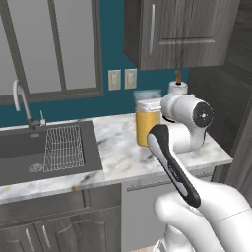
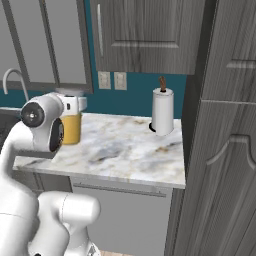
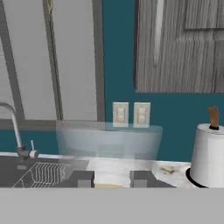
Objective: Place the pitcher and cup on the dining counter for serving.
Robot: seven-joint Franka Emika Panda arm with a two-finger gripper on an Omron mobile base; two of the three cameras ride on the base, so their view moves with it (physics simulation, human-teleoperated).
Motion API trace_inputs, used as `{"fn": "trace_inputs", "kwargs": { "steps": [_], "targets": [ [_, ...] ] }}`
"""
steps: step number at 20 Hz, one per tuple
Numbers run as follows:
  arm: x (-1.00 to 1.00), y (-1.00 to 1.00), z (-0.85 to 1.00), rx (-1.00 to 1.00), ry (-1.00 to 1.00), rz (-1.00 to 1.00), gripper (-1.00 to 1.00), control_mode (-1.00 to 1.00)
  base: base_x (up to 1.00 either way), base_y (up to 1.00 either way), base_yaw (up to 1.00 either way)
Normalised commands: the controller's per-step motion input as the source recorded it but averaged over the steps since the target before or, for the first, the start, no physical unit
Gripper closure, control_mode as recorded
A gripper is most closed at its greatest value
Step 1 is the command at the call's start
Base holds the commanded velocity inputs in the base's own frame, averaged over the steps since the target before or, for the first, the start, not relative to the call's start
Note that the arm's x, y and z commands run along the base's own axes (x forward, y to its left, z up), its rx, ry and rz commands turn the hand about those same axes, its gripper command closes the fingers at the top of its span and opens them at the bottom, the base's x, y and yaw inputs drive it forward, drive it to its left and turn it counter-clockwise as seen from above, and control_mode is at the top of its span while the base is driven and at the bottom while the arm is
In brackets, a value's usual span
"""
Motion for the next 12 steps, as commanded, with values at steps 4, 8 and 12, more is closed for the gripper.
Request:
{"fn": "trace_inputs", "kwargs": {
  "steps": [4,8,12],
  "targets": [
    [-0.50,0.08,0.09,0.00,-0.47,0.04,1.00,-1.00,0.00,0.00,0.00],
    [-0.13,0.01,0.01,0.00,-0.20,0.00,1.00,-1.00,0.00,0.00,0.00],
    [0.00,0.00,0.00,0.00,0.00,0.00,1.00,-1.00,0.00,0.00,0.00]
  ]
}}
